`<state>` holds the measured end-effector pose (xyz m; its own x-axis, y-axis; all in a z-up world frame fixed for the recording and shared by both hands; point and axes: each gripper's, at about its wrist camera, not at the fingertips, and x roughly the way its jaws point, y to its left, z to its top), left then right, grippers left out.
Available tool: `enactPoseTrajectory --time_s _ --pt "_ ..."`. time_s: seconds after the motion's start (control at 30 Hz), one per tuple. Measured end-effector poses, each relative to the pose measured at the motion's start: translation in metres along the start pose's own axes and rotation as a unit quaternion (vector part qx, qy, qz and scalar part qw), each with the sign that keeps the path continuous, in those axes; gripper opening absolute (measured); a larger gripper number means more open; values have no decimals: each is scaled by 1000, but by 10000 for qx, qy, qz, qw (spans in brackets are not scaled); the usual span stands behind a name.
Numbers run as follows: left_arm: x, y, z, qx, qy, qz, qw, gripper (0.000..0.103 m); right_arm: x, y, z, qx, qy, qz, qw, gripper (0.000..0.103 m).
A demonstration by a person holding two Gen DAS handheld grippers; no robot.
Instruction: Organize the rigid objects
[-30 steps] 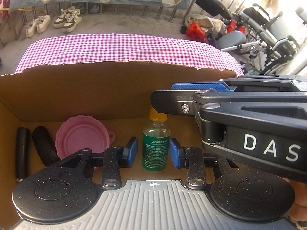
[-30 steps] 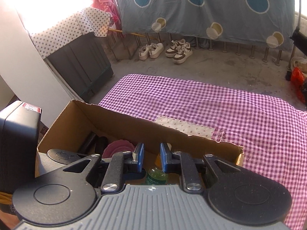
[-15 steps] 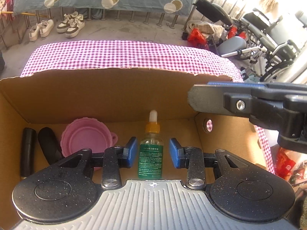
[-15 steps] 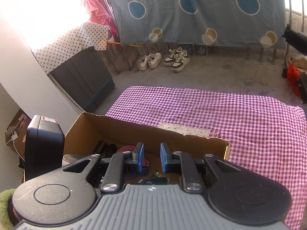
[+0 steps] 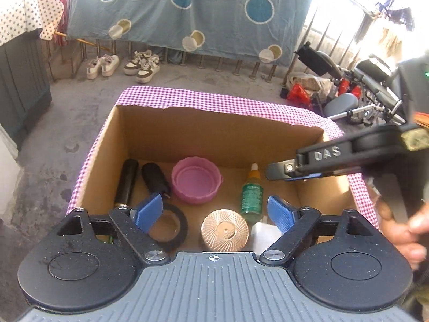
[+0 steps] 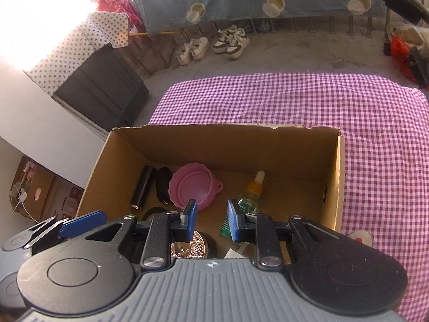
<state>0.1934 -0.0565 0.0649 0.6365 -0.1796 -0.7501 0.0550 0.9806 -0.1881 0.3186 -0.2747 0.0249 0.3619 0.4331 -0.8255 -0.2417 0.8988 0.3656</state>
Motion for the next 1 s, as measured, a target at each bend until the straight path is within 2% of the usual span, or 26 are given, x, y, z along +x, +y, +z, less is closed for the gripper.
enactPoseTrajectory --time_s 0.03,0.13,0.2,0.33,0.5,0.57,0.7,0.77,0.93,1.0 --pt "-6 3 -3 -22 -50 6 10000 90 9 -1 3 58 76 -93 9999 27" --pt "-26 15 -7 -88 -203 -148 9996 97 36 -3 10 10 117 -728 9973 27" --pt "-40 24 -11 -109 -404 -199 9989 102 49 -8 15 100 186 -936 9954 27" --pt "-54 37 -21 53 -579 26 9983 103 71 -22 22 418 363 -1062 9928 27" --pt "-57 52 -25 -19 -689 198 9974 103 89 -30 22 651 458 -828 9934 27" --pt "-57 56 -26 -71 -716 178 9972 103 88 -28 21 513 352 -790 9949 23" --pt "-58 59 -28 -138 -729 154 9971 103 76 -22 19 327 42 -821 9961 22" --pt "-59 62 -30 -178 -713 119 9972 103 65 -13 17 -23 -208 -921 9955 21" --pt "-61 61 -36 -186 -697 93 9973 103 37 10 11 -712 -846 -1097 9878 21" --pt "-62 58 -37 -185 -700 73 9973 103 33 18 11 -926 -974 -1144 9843 21"
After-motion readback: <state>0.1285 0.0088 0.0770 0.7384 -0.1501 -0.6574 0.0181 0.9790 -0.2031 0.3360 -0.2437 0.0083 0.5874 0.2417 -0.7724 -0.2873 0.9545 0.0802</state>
